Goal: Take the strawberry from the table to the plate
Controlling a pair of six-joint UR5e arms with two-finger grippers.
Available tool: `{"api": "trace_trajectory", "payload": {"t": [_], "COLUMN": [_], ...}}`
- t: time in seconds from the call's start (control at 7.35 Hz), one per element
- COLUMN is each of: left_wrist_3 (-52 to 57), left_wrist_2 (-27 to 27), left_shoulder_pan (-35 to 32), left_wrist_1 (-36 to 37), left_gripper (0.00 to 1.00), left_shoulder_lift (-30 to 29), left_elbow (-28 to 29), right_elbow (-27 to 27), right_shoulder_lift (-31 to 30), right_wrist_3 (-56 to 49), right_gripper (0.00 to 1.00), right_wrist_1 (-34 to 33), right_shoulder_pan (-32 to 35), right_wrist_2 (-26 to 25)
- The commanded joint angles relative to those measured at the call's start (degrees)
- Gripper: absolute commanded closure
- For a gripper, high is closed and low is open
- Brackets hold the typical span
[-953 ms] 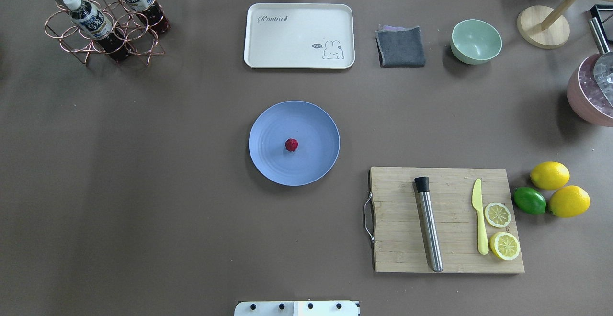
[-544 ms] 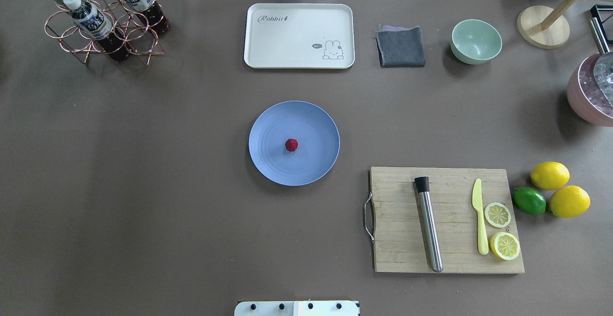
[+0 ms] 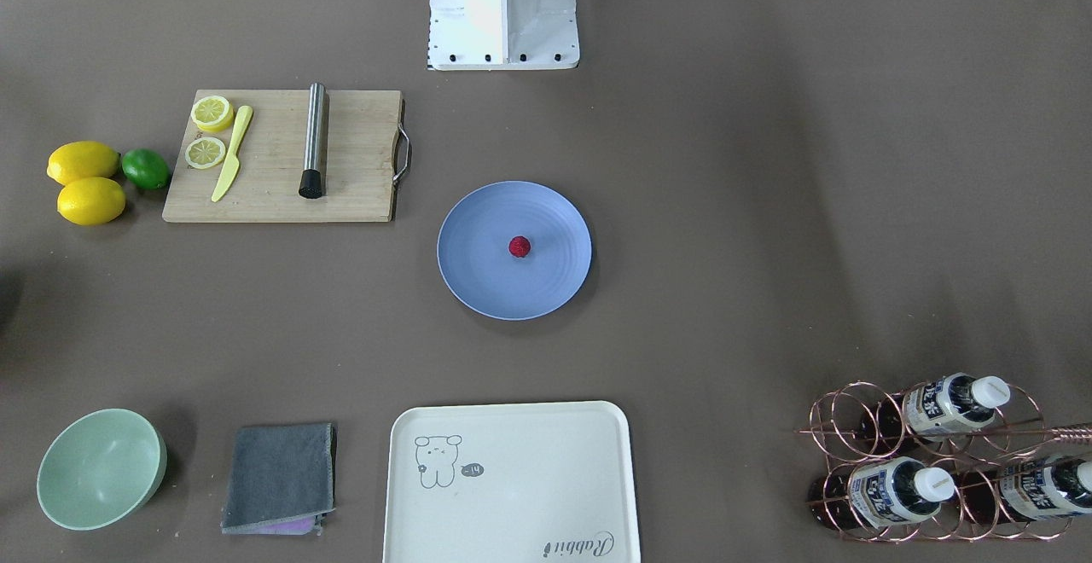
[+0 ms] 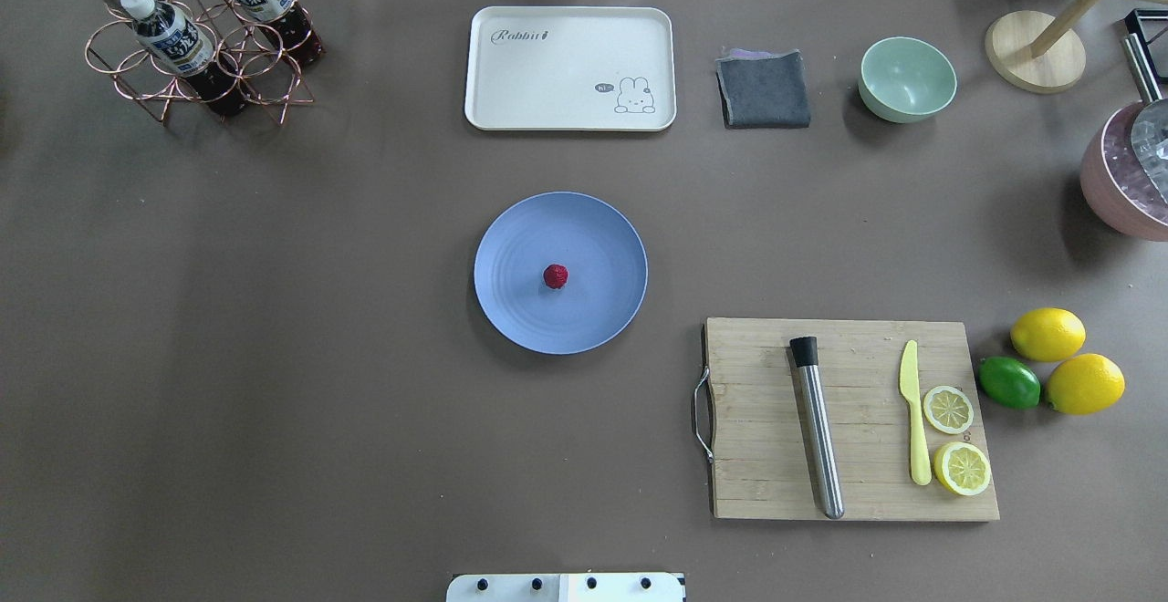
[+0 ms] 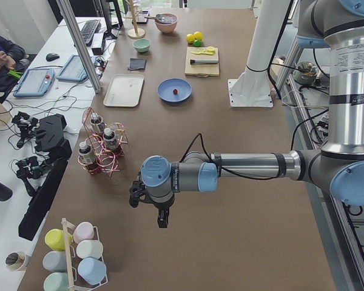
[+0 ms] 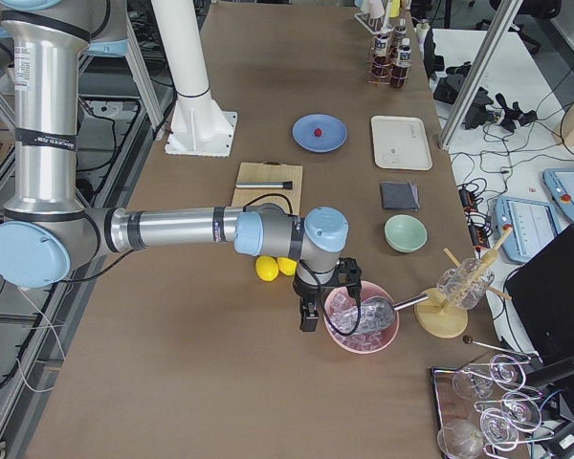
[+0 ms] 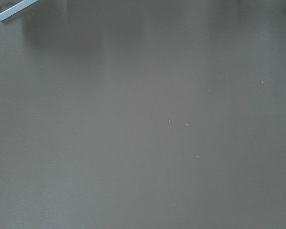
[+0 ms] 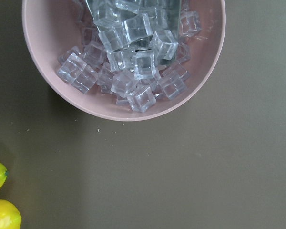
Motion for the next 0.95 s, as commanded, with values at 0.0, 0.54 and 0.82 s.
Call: {"api": "trace_trajectory", "payload": {"t": [0.0, 0.54, 0.82], "left_wrist_3": [0.0, 0.1, 0.1], "left_wrist_2": [0.1, 0.0, 0.4], "left_shoulder_pan": [-0.1, -0.1, -0.1], "left_wrist_1": [0.0, 0.0, 0.1], "left_gripper": [0.02, 0.02, 0.02], "left_shoulder_lift": [0.1, 1.8, 1.9], "left_elbow": [0.4, 0.2, 0.4], "right_elbow": [-0.1, 0.0, 0.1], "right_shoulder_lift": [-0.9, -1.6, -1.7], "right_wrist_3": [-0.1, -0.1, -0.2], "right_gripper": [0.00, 0.00, 0.00], "right_wrist_1": [0.0, 0.0, 0.0], "right_shoulder_pan": [0.0, 0.0, 0.0], "right_wrist_2": [0.0, 0.0, 0.1]}}
